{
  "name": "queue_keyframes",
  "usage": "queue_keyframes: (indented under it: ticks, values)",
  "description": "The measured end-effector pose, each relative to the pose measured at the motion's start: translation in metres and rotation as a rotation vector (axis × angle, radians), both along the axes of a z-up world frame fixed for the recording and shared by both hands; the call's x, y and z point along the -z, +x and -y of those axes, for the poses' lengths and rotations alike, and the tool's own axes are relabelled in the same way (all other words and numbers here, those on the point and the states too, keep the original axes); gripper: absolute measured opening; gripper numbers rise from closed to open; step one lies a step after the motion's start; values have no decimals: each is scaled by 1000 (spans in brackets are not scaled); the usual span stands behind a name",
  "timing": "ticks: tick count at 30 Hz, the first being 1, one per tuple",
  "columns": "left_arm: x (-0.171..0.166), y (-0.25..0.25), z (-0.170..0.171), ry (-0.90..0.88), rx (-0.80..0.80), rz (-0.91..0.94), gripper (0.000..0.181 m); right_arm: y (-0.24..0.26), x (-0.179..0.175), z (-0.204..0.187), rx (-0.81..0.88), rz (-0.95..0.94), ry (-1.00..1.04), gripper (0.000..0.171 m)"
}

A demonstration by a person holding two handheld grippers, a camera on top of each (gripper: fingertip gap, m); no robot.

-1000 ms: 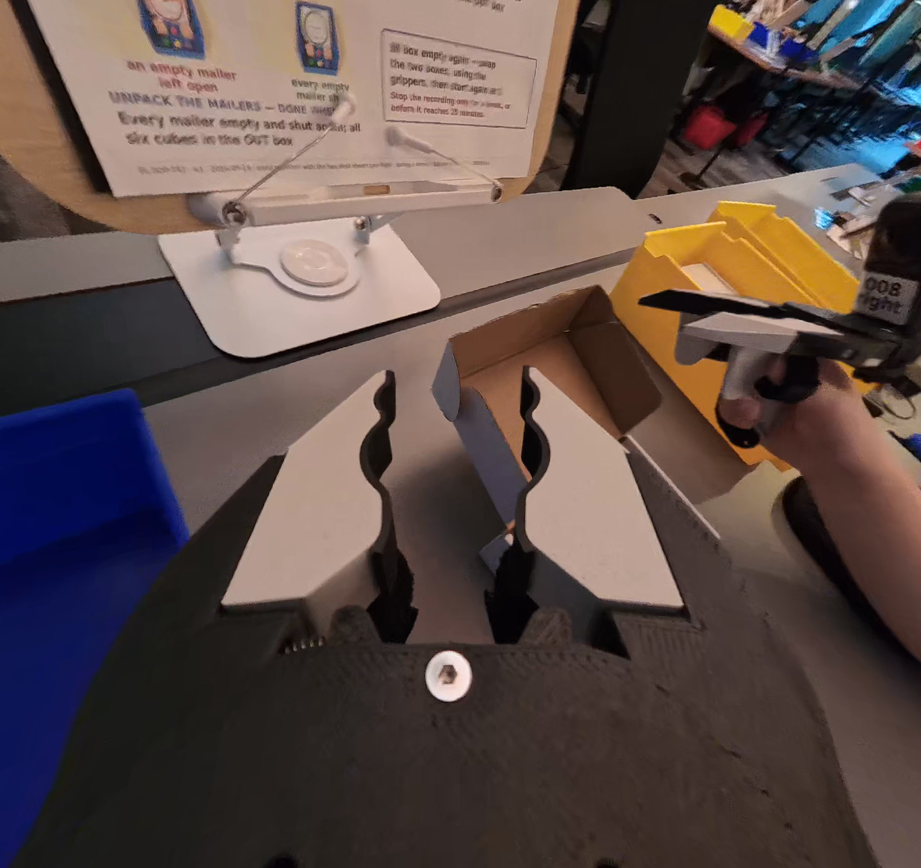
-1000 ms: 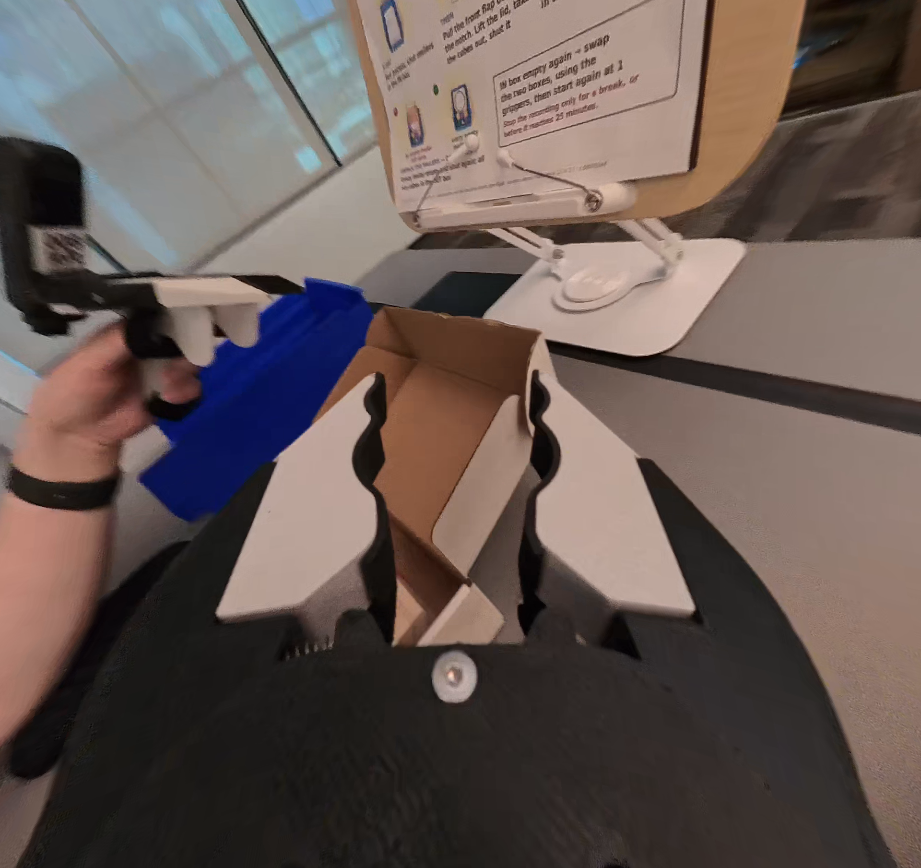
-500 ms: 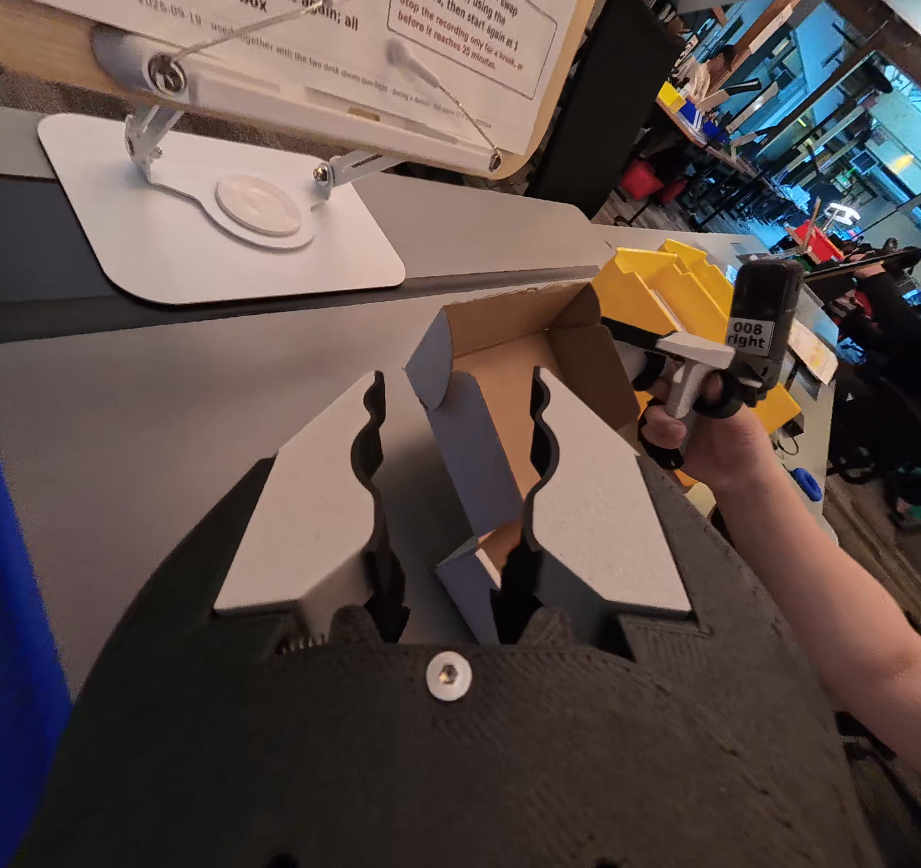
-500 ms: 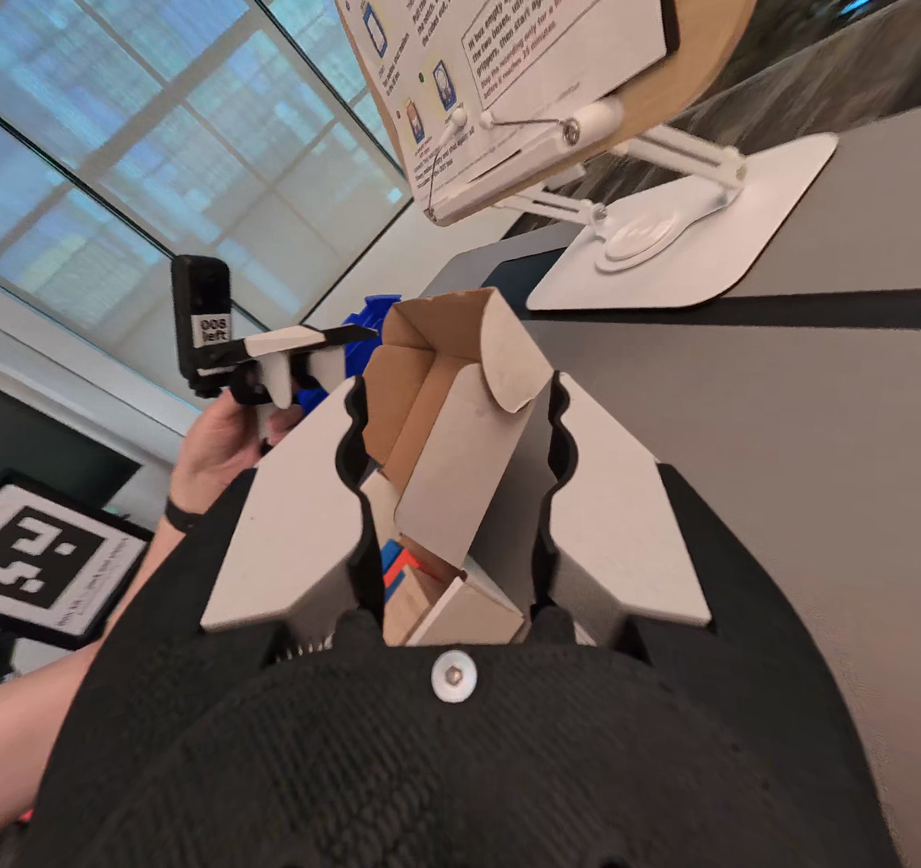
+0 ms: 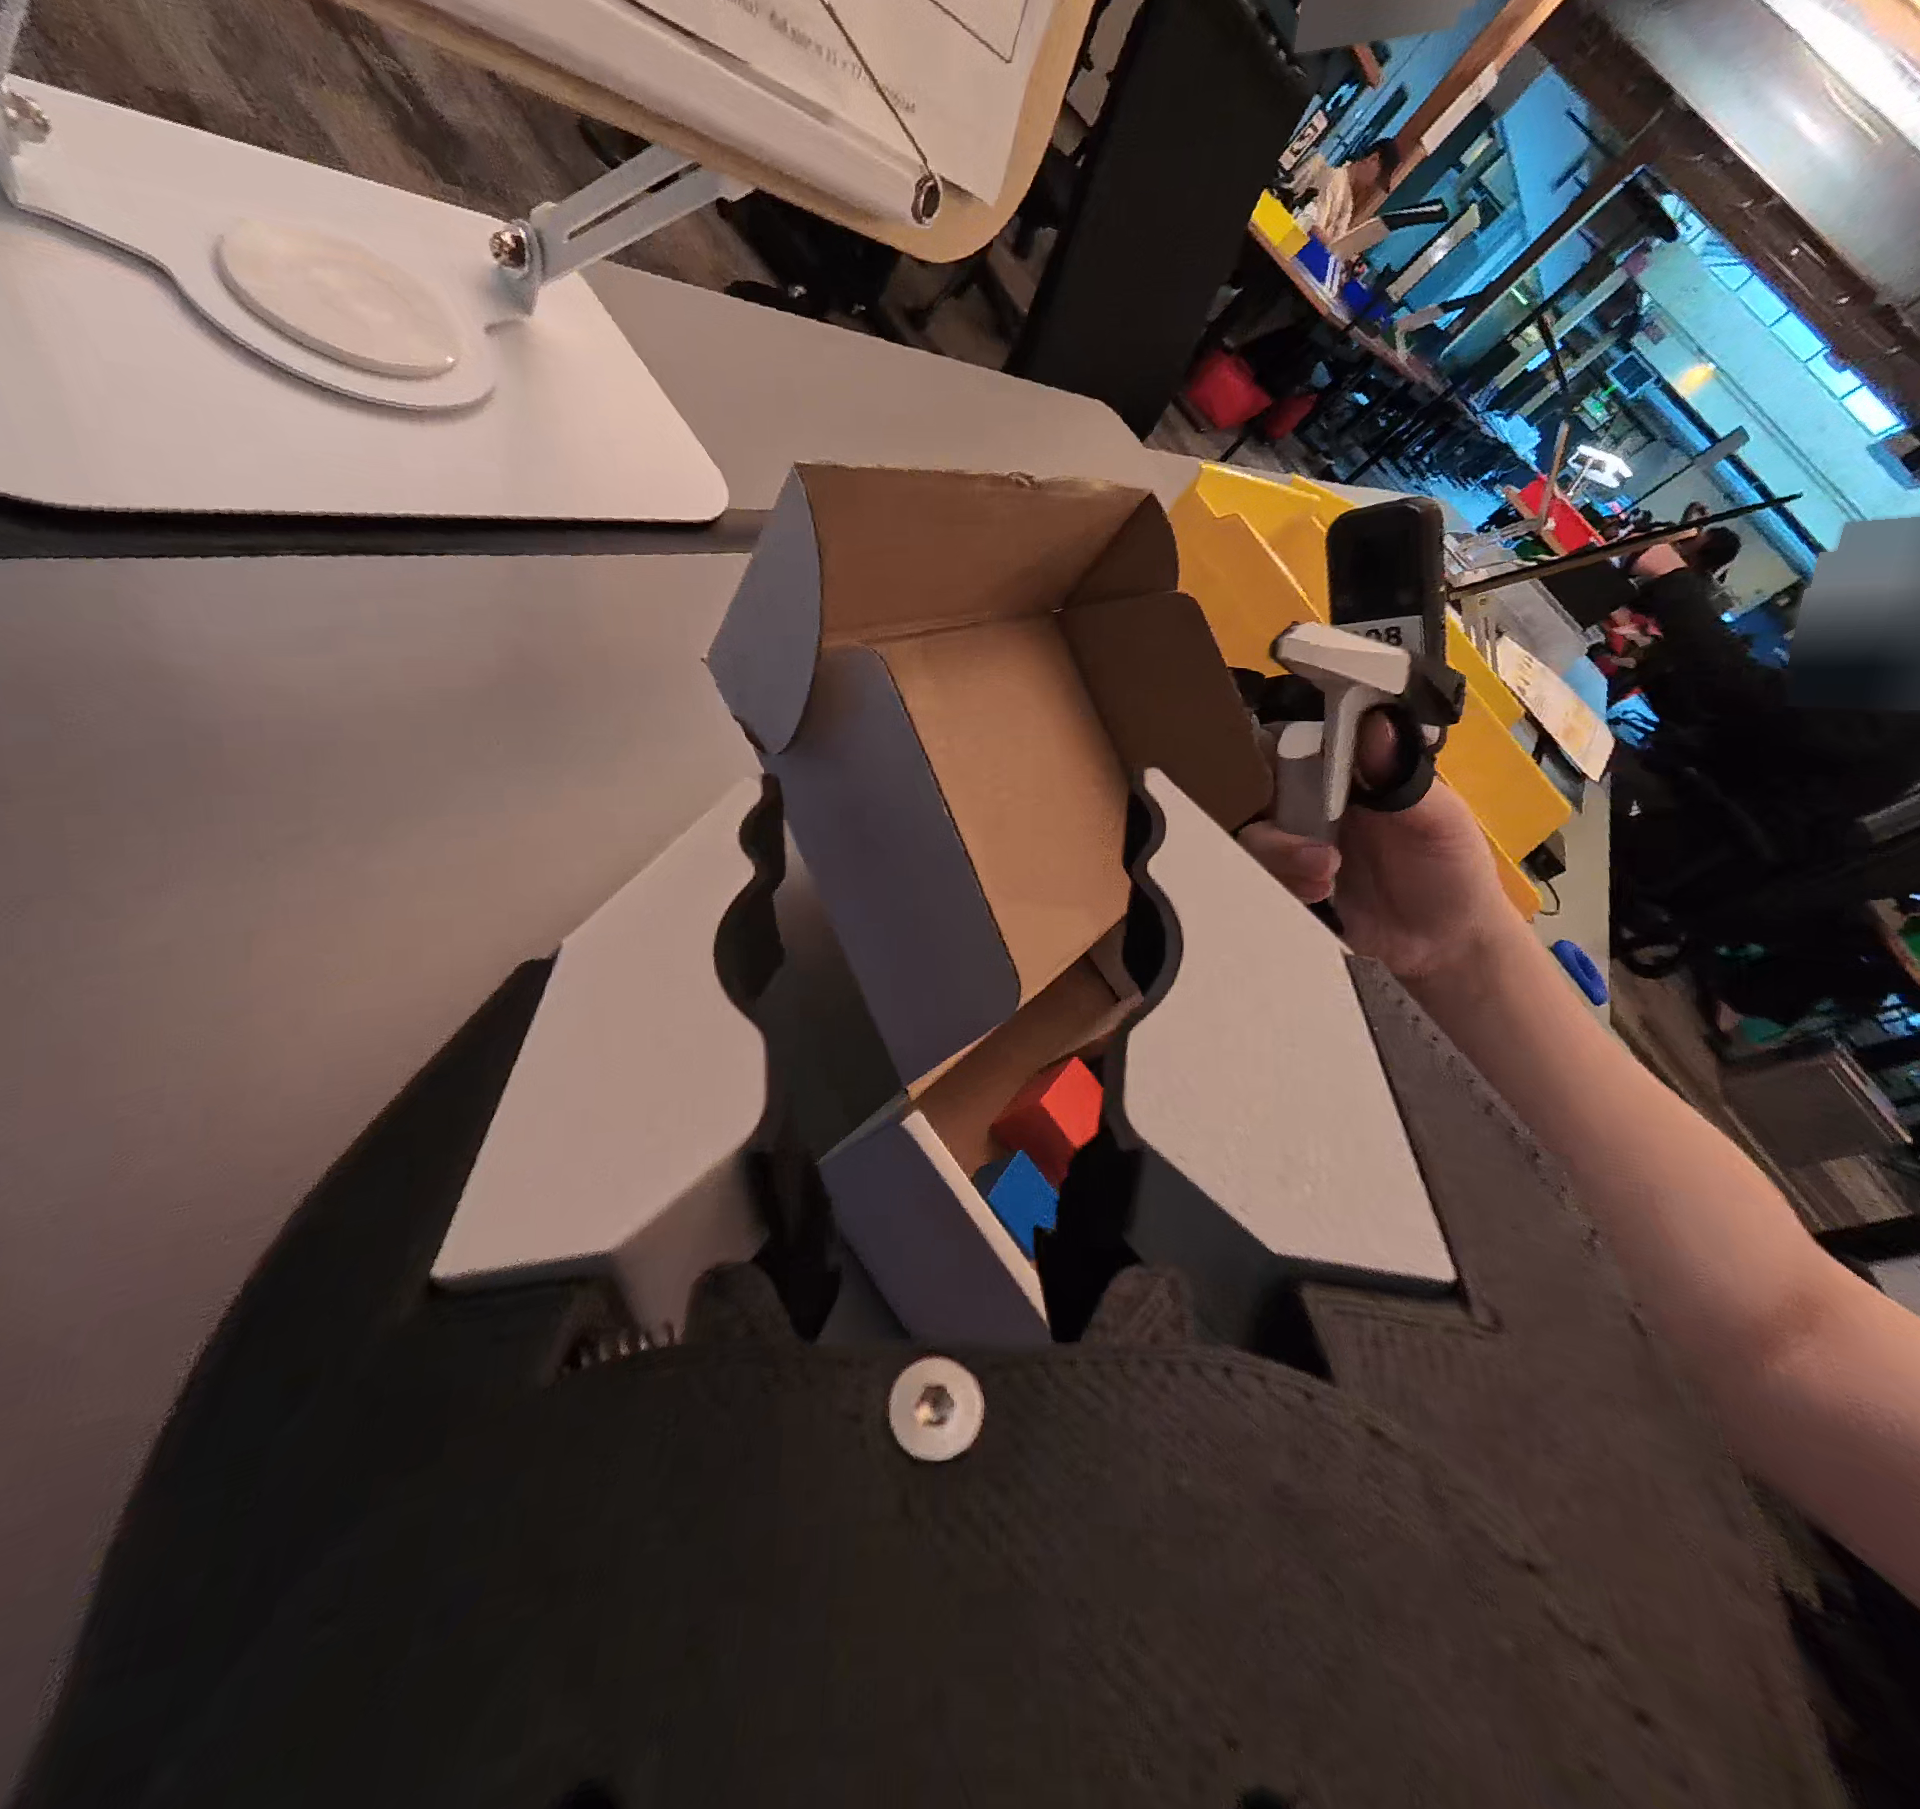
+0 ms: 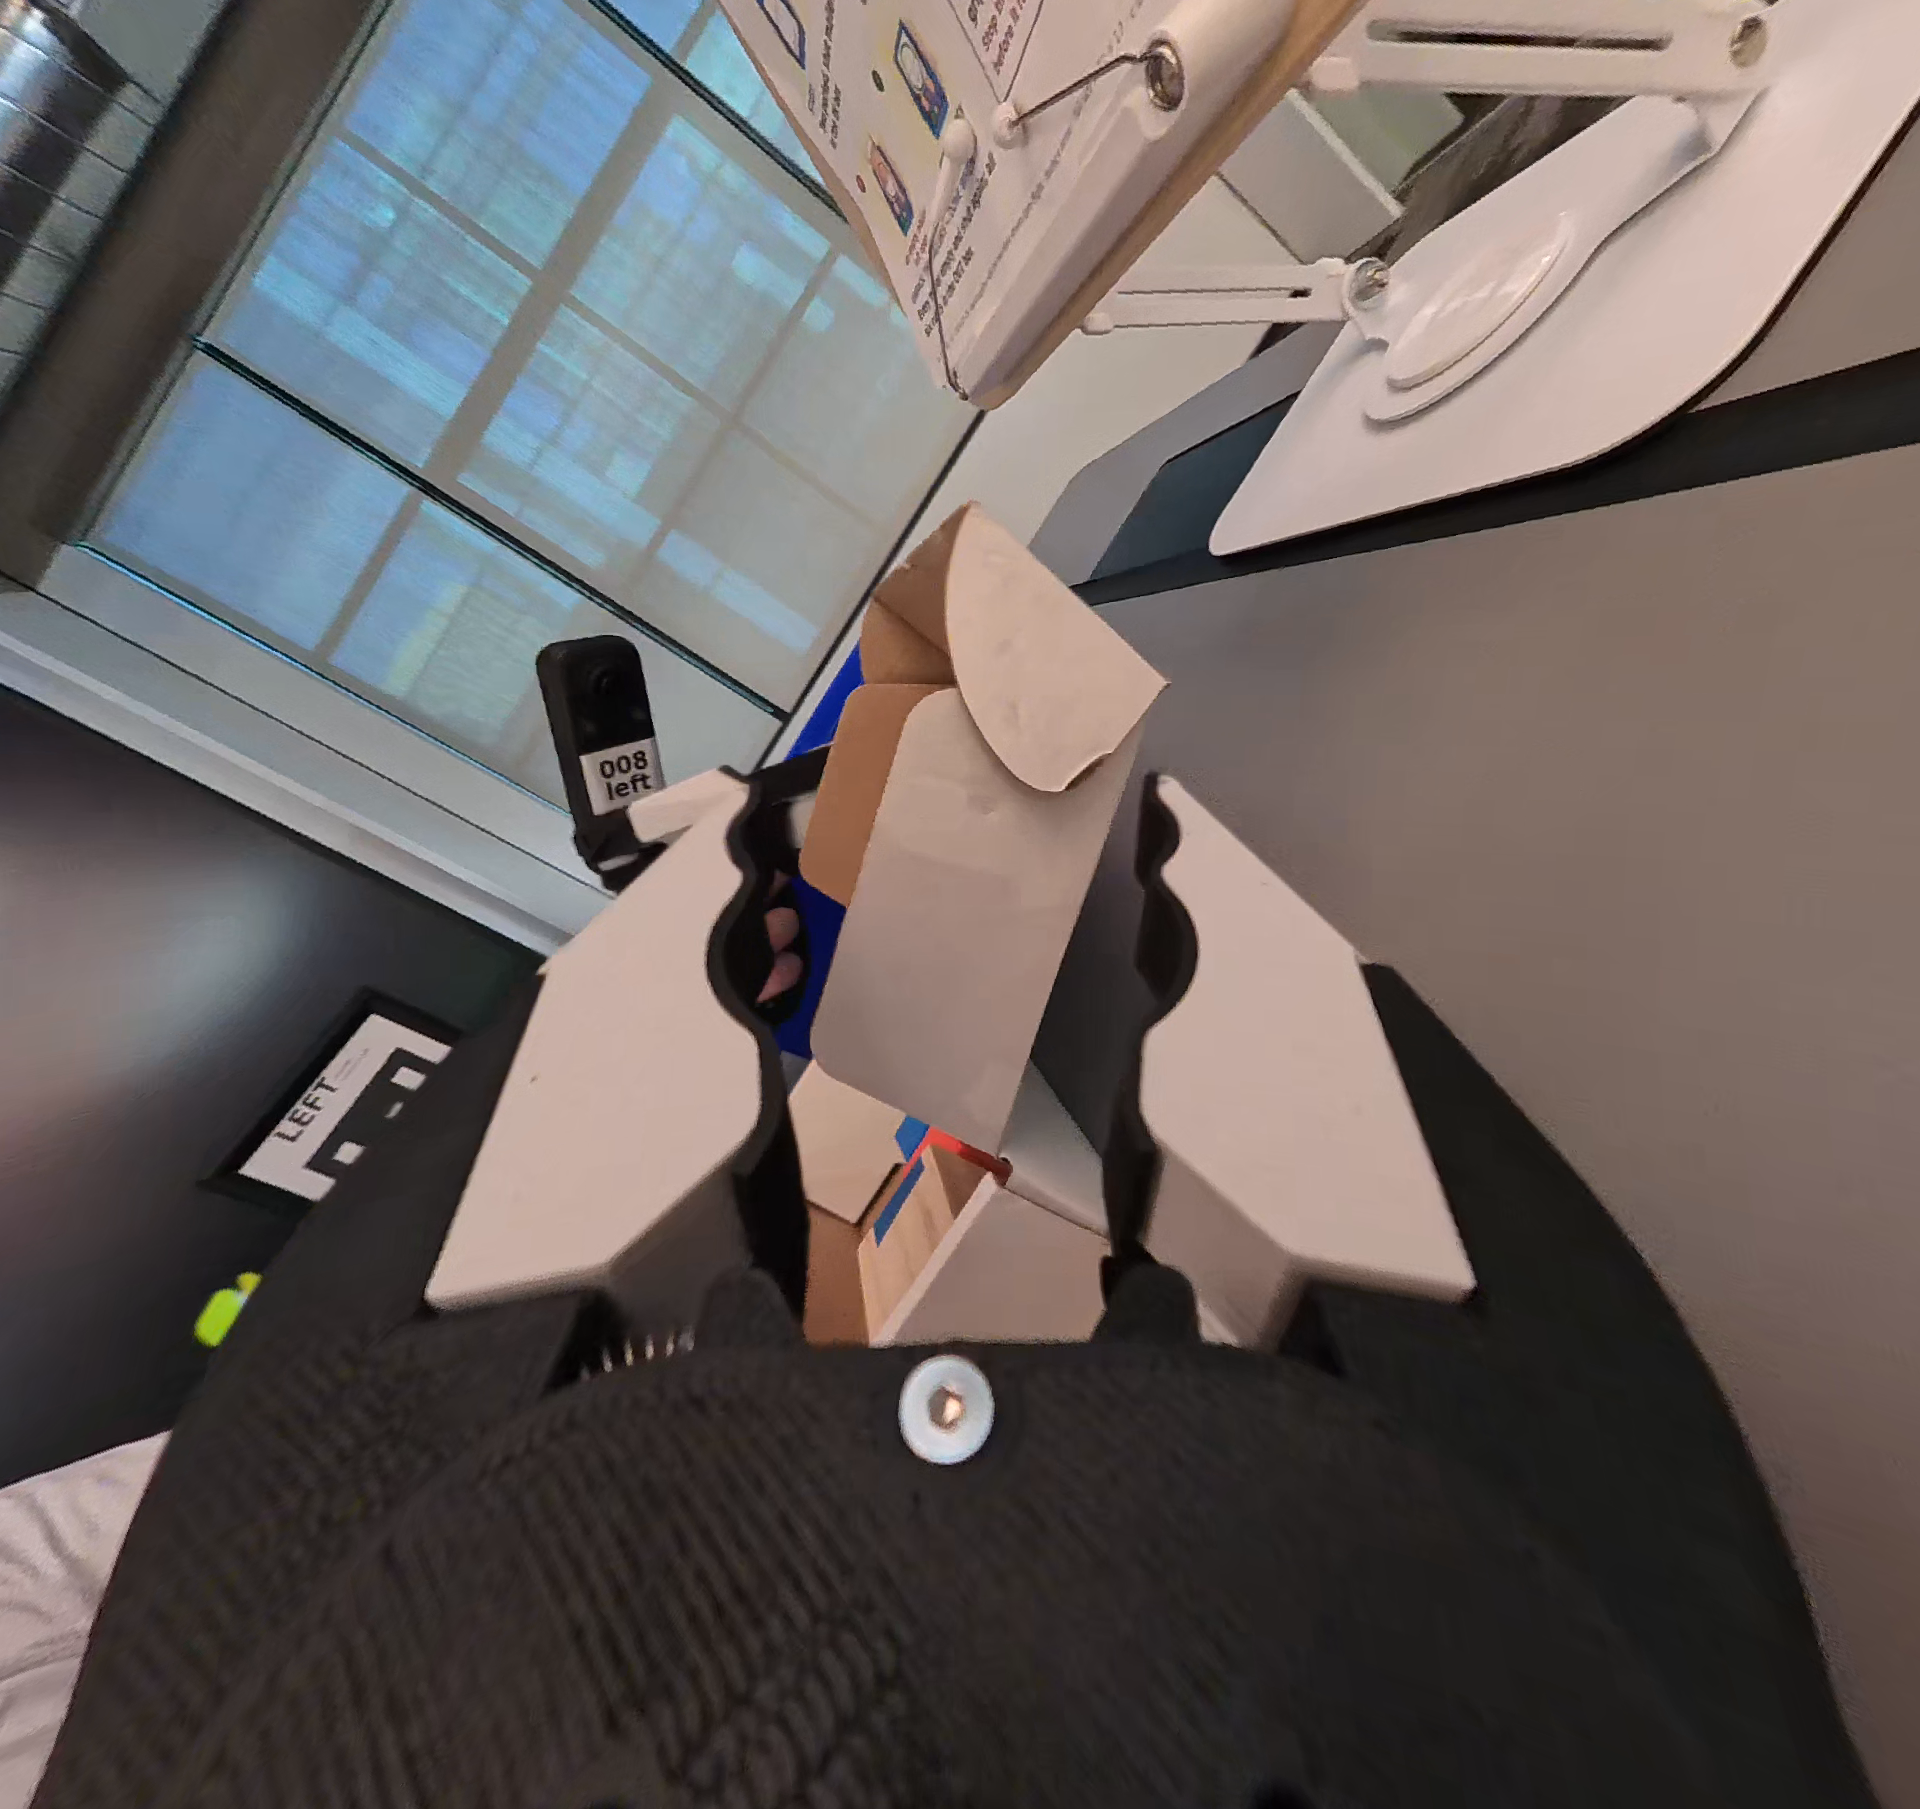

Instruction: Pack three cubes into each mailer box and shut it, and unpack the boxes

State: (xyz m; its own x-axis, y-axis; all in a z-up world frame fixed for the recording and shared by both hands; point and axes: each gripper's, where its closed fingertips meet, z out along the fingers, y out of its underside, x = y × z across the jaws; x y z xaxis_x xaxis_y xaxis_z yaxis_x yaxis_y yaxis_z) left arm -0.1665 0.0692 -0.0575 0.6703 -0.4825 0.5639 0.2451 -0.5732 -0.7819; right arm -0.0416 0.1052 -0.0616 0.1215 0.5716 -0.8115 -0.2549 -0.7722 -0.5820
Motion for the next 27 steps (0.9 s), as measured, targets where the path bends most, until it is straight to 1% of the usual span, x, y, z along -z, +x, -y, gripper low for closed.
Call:
queue_keyframes:
  ticks: [3,5,7,9,12,16,21,24,27]
  values:
    - [9,1,-3,-2,1,-12,68,0,1,0,-11,-21,-14,64]
    - [10,4,-3,-1,35,20,66,-1,1,3,-31,-27,-11,57]
    - [16,6,-3,-3,58,20,70,-2,-1,5,-45,-32,6,54]
    - [18,6,-3,9,64,9,68,-2,-4,8,-50,-38,26,53]
    - [7,11,1,34,104,77,68,-1,-8,11,-59,-50,49,50]
    - [-2,12,5,63,125,82,62,1,-18,19,-78,-77,92,48]
    - [-11,14,16,123,151,5,62,2,-29,35,-92,-62,176,48]
    - [-9,14,23,159,161,-81,63,3,-33,44,-89,-48,219,47]
    - [-6,24,37,155,214,-95,63,4,-37,56,-80,-45,246,46]
